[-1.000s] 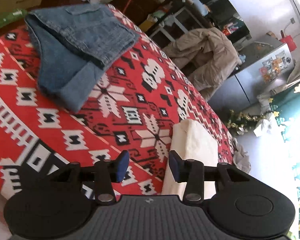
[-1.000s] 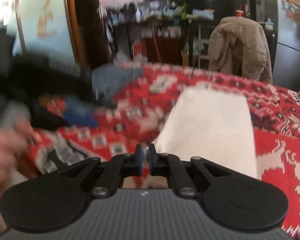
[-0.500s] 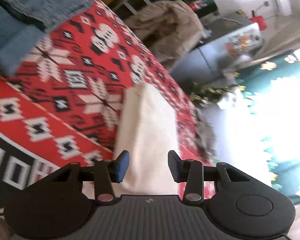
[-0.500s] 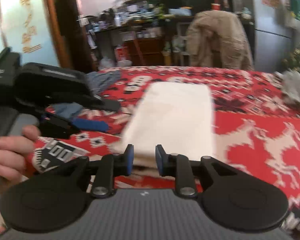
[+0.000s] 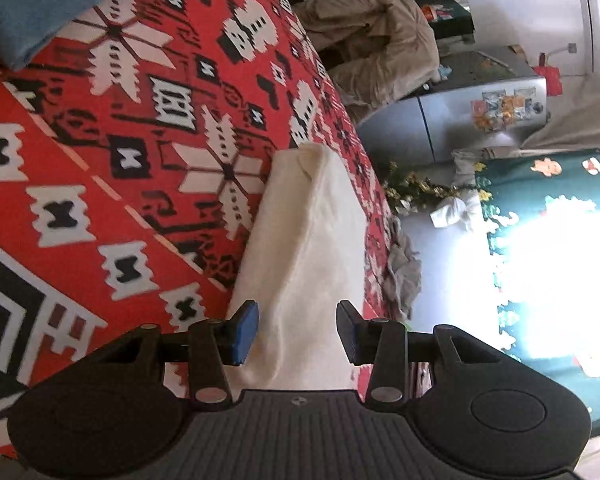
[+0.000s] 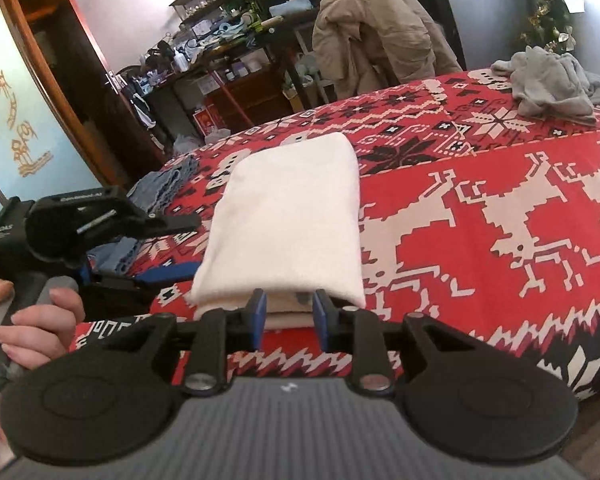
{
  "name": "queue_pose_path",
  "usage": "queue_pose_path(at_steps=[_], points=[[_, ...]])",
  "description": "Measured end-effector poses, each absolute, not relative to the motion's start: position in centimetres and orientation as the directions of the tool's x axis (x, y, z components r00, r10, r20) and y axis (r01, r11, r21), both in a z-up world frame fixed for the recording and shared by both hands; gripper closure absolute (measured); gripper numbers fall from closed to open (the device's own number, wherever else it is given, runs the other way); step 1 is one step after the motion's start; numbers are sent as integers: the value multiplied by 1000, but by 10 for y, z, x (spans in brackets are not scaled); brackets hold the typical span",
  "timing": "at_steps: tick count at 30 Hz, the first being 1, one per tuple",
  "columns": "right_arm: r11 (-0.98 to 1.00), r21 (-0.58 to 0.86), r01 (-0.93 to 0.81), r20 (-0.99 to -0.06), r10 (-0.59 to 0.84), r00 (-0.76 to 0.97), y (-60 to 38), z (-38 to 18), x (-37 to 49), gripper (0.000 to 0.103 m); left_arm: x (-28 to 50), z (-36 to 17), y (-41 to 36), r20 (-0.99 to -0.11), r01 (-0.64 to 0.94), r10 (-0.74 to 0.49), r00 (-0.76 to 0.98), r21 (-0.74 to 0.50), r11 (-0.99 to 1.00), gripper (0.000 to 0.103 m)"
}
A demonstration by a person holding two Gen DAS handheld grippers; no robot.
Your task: Fold clothes
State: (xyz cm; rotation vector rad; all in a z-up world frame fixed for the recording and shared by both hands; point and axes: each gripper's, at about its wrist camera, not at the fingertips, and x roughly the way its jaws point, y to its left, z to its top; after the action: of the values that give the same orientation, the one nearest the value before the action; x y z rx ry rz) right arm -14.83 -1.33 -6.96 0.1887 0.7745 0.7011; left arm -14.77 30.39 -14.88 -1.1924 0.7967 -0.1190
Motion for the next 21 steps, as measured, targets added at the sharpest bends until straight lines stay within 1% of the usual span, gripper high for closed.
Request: queue_pose_path(at_steps=[4,17,21], points=[[757,406,-512,-574,647,501,-11,-70,-150,73,-146,-156,310,-430,-309,-523,736,-901,306,60],[753,441,-488,-575,655,491,-10,-70,-152,72,-144,-161,309,-356,-264,-590,725,-934,239,60],[751,440,-492,-570,657,493,-9,-68,-154,71,-145,-162,308,-335,-246,-615,714,-942,228,56]])
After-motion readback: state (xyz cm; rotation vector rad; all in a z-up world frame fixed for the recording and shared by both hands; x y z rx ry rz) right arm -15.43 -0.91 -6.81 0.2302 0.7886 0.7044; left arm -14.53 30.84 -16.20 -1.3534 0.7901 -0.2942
